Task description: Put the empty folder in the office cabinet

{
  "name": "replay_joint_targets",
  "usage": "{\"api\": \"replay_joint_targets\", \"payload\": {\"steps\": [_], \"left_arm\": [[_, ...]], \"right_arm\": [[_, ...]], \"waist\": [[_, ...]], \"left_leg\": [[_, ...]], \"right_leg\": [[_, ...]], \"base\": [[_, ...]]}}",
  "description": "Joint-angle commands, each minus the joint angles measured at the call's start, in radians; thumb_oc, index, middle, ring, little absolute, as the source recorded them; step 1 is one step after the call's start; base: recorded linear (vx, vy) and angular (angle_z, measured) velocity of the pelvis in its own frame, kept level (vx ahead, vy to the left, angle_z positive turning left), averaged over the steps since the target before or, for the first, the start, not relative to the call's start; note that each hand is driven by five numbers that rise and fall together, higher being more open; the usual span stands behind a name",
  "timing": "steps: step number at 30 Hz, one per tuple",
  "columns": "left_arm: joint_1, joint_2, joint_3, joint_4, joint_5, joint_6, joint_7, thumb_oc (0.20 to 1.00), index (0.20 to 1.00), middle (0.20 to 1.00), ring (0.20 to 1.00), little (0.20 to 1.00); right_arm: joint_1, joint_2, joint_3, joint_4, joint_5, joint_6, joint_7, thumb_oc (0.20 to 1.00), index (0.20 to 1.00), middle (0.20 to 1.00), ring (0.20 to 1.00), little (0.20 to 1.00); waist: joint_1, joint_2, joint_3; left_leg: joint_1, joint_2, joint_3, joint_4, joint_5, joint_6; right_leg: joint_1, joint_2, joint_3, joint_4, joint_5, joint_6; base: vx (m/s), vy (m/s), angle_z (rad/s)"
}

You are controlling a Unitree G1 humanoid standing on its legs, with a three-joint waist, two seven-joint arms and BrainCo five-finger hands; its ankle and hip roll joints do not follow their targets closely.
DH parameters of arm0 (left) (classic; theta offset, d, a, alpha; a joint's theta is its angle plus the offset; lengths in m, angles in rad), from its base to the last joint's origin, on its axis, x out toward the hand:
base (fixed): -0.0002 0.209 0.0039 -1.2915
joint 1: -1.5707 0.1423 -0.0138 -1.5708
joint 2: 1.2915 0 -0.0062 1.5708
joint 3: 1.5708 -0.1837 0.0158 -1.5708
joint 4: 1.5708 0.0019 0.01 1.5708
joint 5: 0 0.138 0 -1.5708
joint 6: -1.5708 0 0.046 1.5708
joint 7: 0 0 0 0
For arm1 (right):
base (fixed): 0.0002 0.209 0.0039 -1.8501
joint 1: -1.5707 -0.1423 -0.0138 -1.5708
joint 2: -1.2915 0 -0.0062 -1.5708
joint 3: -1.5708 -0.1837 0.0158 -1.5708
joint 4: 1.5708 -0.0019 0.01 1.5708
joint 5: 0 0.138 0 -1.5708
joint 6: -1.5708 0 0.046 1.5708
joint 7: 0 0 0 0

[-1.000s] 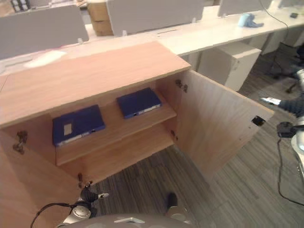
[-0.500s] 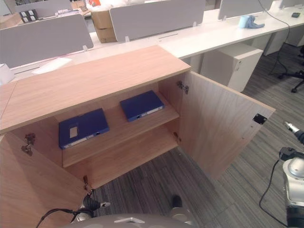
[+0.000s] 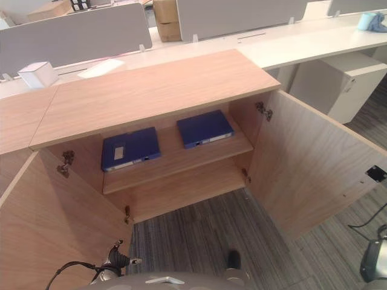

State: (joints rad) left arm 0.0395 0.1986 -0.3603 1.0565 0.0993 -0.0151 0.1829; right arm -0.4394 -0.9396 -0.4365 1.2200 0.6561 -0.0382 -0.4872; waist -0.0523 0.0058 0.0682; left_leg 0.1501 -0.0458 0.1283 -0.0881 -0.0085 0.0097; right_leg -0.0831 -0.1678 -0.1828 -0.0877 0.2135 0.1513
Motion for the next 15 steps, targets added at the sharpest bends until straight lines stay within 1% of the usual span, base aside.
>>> {"api": "replay_joint_targets", "payload": {"steps": [1,3,8,12,15], "left_arm": [[-0.045,0.066,-0.012,-0.018,-0.015,-0.031,0.018,1.0,1.0,1.0,1.0,1.0],[-0.047,0.069,-0.022,-0.033,-0.017,-0.035,0.01,1.0,1.0,1.0,1.0,1.0],[-0.056,0.073,-0.05,-0.079,-0.023,-0.039,0.001,1.0,1.0,1.0,1.0,1.0],[-0.06,0.07,-0.056,-0.109,-0.028,-0.043,0.002,1.0,1.0,1.0,1.0,1.0],[-0.062,0.062,-0.039,-0.11,-0.032,-0.042,0.007,1.0,1.0,1.0,1.0,1.0]], "right_arm": [[-0.058,-0.028,0.063,0.021,0.053,-0.032,0.061,1.0,1.0,1.0,1.0,1.0],[-0.068,-0.049,0.073,0.047,0.076,-0.027,0.097,1.0,1.0,1.0,1.0,1.0],[-0.101,-0.082,0.096,0.093,0.109,-0.022,0.135,1.0,1.0,1.0,1.0,1.0],[-0.104,-0.045,0.135,0.072,0.11,-0.031,0.156,1.0,1.0,1.0,1.0,1.0],[-0.06,0.06,0.176,-0.025,0.139,-0.056,0.206,1.0,1.0,1.0,1.0,1.0]], "waist": [[0.008,-0.044,0.014],[0.012,-0.042,0.011],[0.022,-0.037,0.005],[0.023,-0.038,0.005],[0.022,-0.039,0.01]], "left_leg": [[-0.019,0.004,-0.042,0.001,-0.126,-0.012],[-0.024,0.008,-0.043,0.001,-0.124,-0.016],[-0.035,0.016,-0.044,0.001,-0.119,-0.024],[-0.041,0.019,-0.044,0.001,-0.116,-0.025],[-0.046,0.023,-0.04,0.001,-0.113,-0.026]], "right_leg": [[-0.057,-0.051,0.027,0.013,-0.017,0.079],[-0.057,-0.047,0.024,0.011,-0.022,0.079],[-0.054,-0.038,0.018,0.006,-0.031,0.075],[-0.05,-0.031,0.017,0.004,-0.036,0.071],[-0.049,-0.025,0.021,0.003,-0.04,0.065]], "base": [[0.02,-0.03,-0.03],[0.04,-0.047,-0.01],[0.02,-0.031,-0.02],[0.0,0.0,0.0],[-0.01,-0.003,-0.01]]}}
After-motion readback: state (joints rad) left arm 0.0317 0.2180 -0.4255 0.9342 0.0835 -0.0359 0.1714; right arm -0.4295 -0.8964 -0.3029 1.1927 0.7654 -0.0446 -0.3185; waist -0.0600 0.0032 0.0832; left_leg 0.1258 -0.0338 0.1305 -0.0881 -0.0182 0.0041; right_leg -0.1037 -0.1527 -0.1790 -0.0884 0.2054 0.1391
